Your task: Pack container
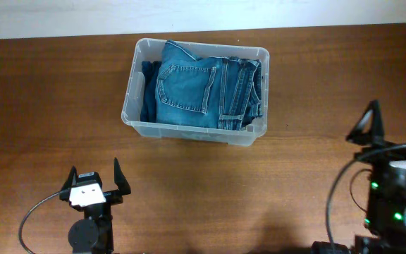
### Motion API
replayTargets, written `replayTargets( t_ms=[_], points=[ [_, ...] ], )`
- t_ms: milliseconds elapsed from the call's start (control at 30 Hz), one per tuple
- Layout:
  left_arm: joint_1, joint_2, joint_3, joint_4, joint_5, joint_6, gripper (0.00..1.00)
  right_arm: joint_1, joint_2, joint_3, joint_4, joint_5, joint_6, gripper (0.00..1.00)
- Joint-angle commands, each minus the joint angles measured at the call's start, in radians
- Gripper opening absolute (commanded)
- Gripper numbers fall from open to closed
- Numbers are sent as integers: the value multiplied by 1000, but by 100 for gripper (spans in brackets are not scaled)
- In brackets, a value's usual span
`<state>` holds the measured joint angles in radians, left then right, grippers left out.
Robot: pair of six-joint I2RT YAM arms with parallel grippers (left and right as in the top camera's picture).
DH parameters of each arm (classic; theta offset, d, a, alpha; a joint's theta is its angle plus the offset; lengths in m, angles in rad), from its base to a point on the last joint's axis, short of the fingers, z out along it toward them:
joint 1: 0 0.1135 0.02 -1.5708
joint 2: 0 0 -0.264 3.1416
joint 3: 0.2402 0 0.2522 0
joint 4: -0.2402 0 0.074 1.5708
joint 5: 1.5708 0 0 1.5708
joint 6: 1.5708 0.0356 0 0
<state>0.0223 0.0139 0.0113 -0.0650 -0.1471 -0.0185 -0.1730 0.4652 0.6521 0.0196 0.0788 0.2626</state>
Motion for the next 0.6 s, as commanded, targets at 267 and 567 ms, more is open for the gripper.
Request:
replayTargets(
  t_ms=[267,567],
  points=[
    [5,-7,-2,-3,-7,12,99,10,-95,-312,246,-137,8,98],
    [5,-7,-2,-3,-7,12,99,10,-285,-420,224,-146,8,98]
  ],
)
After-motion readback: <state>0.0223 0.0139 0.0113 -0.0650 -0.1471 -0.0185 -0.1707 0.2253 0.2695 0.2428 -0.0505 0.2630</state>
